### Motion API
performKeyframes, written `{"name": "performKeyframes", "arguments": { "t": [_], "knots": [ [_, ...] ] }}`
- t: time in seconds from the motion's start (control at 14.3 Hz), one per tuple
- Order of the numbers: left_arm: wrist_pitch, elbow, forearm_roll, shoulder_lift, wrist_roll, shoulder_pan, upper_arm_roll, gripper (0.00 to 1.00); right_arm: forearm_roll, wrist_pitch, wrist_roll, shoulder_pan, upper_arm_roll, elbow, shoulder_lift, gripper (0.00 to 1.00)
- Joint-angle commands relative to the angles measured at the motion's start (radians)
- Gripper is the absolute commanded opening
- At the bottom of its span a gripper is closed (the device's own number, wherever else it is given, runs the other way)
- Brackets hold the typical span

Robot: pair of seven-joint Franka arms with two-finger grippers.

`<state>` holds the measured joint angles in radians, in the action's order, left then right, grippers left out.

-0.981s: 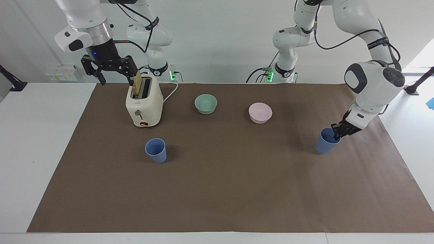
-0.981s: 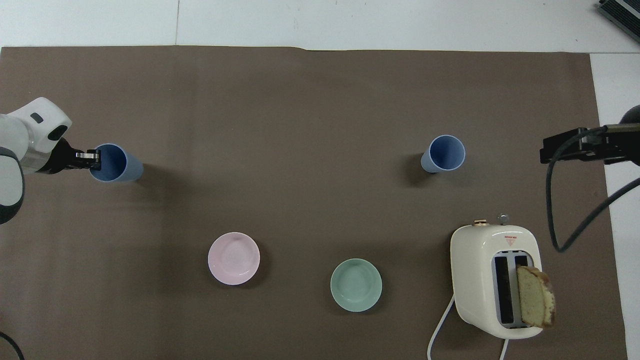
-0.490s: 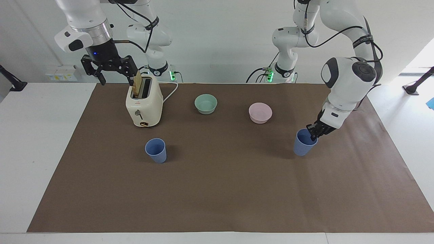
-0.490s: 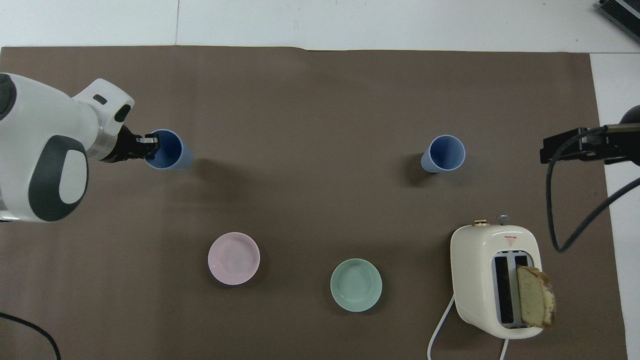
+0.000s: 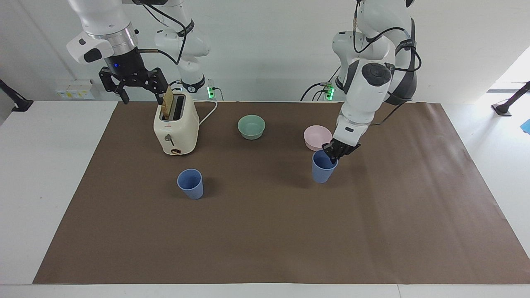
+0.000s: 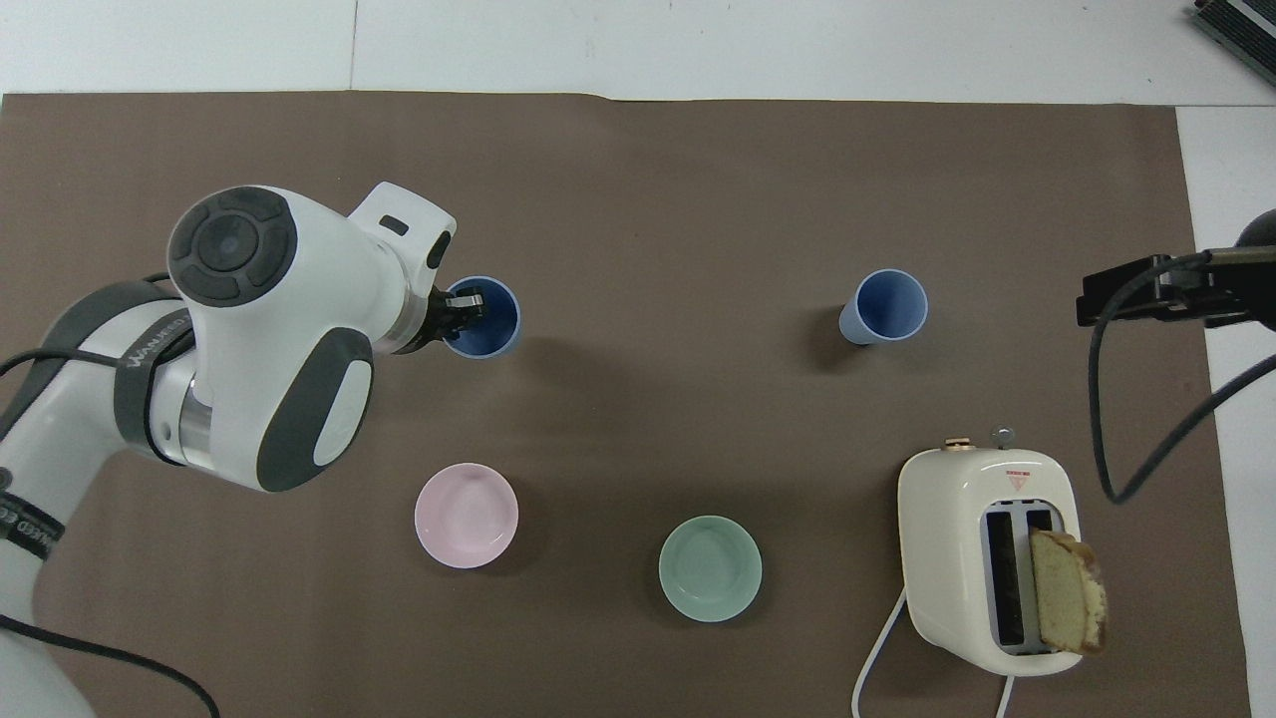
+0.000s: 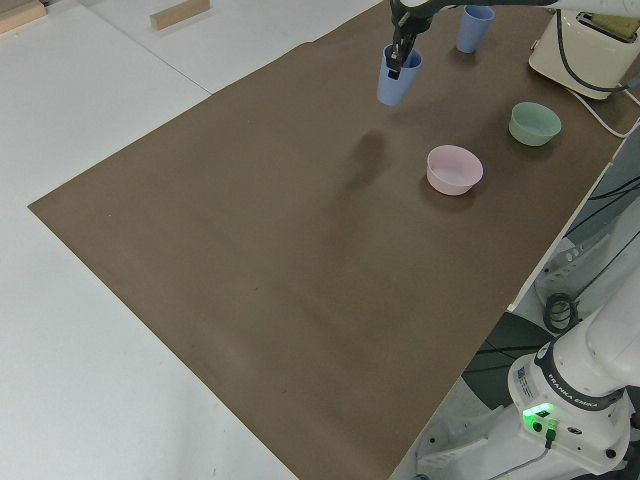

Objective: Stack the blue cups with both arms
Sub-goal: 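Carry the blue cup with the left gripper toward the table center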

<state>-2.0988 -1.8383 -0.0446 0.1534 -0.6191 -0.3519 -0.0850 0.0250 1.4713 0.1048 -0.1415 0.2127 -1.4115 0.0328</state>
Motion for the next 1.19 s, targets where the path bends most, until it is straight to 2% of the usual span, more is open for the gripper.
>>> {"name": "performKeyframes", "arguments": {
  "t": [0.0, 0.28, 0.49, 0.77, 0.84, 0.91, 0.98, 1.05, 1.12],
  "knots": [
    [-0.050, 0.008, 0.005, 0.026, -0.063, -0.080, 0.021, 0.00, -0.022, -0.002, -0.027, -0.020, 0.005, -0.021, -0.021, 1.00],
    [-0.122, 0.030, 0.028, 0.110, -0.135, -0.159, 0.021, 0.00, -0.022, -0.003, -0.027, -0.020, 0.005, -0.021, -0.021, 1.00],
    [-0.139, 0.088, 0.048, 0.181, -0.154, -0.174, 0.021, 0.00, -0.022, -0.003, -0.027, -0.020, 0.005, -0.021, -0.021, 1.00],
    [-0.177, 0.090, 0.080, 0.226, -0.182, -0.200, 0.021, 0.00, -0.022, -0.003, -0.027, -0.020, 0.005, -0.021, -0.021, 1.00],
    [-0.176, 0.091, 0.080, 0.227, -0.182, -0.199, 0.021, 0.07, -0.022, -0.003, -0.027, -0.020, 0.005, -0.021, -0.021, 1.00],
    [-0.171, 0.097, 0.080, 0.227, -0.180, -0.197, 0.021, 0.44, -0.022, -0.002, -0.027, -0.020, 0.005, -0.021, -0.021, 1.00],
    [-0.165, 0.106, 0.080, 0.227, -0.176, -0.187, 0.021, 0.95, -0.022, -0.003, -0.027, -0.020, 0.005, -0.021, -0.021, 1.00],
    [-0.155, 0.114, 0.080, 0.221, -0.173, -0.182, 0.024, 1.00, -0.022, -0.002, -0.027, -0.020, 0.005, -0.021, -0.021, 1.00],
    [-0.138, 0.117, 0.081, 0.210, -0.172, -0.179, 0.028, 1.00, -0.022, -0.003, -0.027, -0.020, 0.005, -0.021, -0.021, 1.00]
  ]
}}
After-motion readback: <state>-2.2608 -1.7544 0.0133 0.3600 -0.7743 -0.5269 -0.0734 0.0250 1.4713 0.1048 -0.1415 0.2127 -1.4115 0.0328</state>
